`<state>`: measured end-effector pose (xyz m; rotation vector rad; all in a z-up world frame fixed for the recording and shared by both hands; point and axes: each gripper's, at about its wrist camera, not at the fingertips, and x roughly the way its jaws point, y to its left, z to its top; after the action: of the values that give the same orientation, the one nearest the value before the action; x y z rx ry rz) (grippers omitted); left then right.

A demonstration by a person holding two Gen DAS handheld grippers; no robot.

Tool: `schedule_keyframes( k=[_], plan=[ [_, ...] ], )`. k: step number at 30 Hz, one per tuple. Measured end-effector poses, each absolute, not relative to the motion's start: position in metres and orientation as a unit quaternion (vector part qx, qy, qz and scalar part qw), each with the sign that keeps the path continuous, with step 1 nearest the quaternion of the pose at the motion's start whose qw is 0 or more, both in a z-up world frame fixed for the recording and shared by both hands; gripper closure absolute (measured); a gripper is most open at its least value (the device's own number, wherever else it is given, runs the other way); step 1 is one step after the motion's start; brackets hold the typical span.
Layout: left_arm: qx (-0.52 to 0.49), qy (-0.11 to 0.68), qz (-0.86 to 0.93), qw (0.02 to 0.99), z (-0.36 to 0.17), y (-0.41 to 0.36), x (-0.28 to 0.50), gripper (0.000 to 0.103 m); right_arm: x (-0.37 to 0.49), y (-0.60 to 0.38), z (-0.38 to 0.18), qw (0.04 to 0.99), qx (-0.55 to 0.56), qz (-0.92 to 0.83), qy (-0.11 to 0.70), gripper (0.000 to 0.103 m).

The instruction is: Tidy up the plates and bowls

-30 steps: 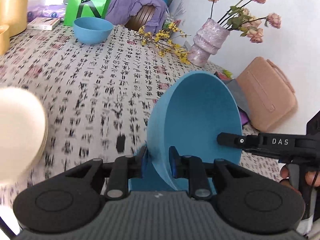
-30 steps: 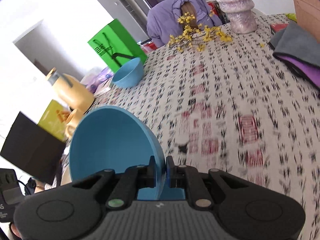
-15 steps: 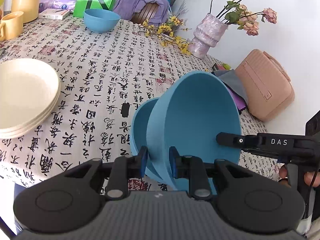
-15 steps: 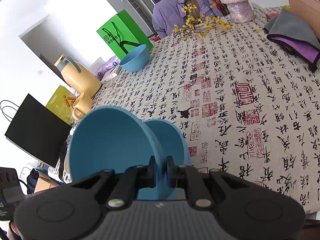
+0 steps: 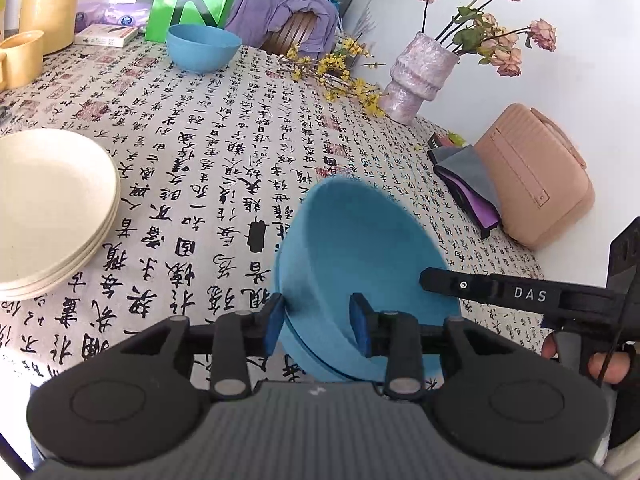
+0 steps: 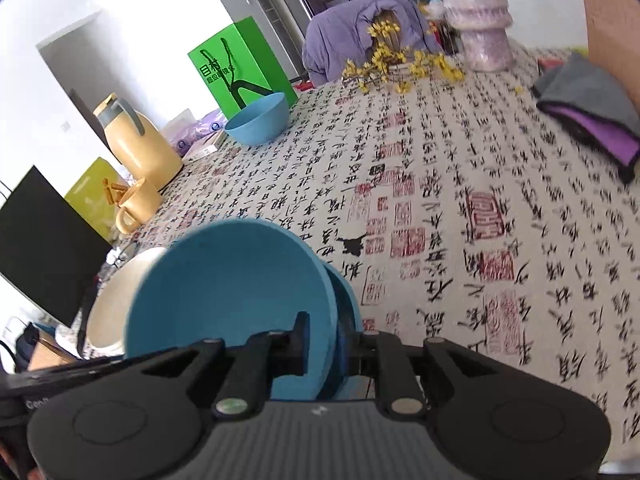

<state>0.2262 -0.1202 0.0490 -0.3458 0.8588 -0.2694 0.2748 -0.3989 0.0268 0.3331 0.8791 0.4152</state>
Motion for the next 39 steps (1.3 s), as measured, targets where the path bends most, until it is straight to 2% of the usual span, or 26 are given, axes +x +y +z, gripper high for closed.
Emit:
schedule_keyframes(
  k=[6, 16, 20, 27, 29, 30, 32, 33, 35, 39],
  plan=[
    [-0.161, 0.397, -0.133, 0.894, 0.056, -0.115, 0.228, 0.067, 0.278, -0.398, 0.031, 0.878, 0.144, 0.195, 0.413, 0.079],
    [-0.16, 0.398, -0.136, 0.893, 0.054, -0.111, 0.23, 0.067, 0.277, -0.397, 0.036, 0.883, 0.138, 0.191, 0.407, 0.078],
    [-0.13, 0.378, -0.135, 0.907, 0.056, -0.107, 0.224, 0.059, 0.275, -0.399, 0.042, 0.898, 0.128, 0.182, 0.379, 0.047],
    [-0.122, 0.366, -0.087, 0.918, 0.056, -0.072, 0.225, 0.049, 0.283, -0.378, 0.053, 0.905, 0.098, 0.203, 0.359, 0.044],
    [-0.123, 0.362, -0.071, 0.921, 0.057, -0.058, 0.228, 0.036, 0.29, -0.367, 0.054, 0.903, 0.096, 0.211, 0.361, 0.042],
    [-0.122, 0.359, -0.065, 0.923, 0.058, -0.052, 0.23, 0.033, 0.293, -0.362, 0.054, 0.902, 0.096, 0.215, 0.361, 0.041],
    [-0.113, 0.353, -0.051, 0.927, 0.058, -0.04, 0.233, 0.013, 0.301, -0.349, 0.056, 0.899, 0.096, 0.227, 0.362, 0.037],
    [-0.106, 0.351, -0.04, 0.93, 0.059, -0.034, 0.234, 0.01, 0.305, -0.342, 0.057, 0.898, 0.096, 0.232, 0.361, 0.03],
    [-0.089, 0.345, -0.017, 0.934, 0.059, -0.023, 0.238, 0.003, 0.312, -0.328, 0.059, 0.898, 0.094, 0.241, 0.355, 0.021],
    [-0.077, 0.343, 0.024, 0.936, 0.057, 0.001, 0.249, 0.001, 0.331, -0.299, 0.059, 0.895, 0.083, 0.255, 0.355, 0.017]
  ],
)
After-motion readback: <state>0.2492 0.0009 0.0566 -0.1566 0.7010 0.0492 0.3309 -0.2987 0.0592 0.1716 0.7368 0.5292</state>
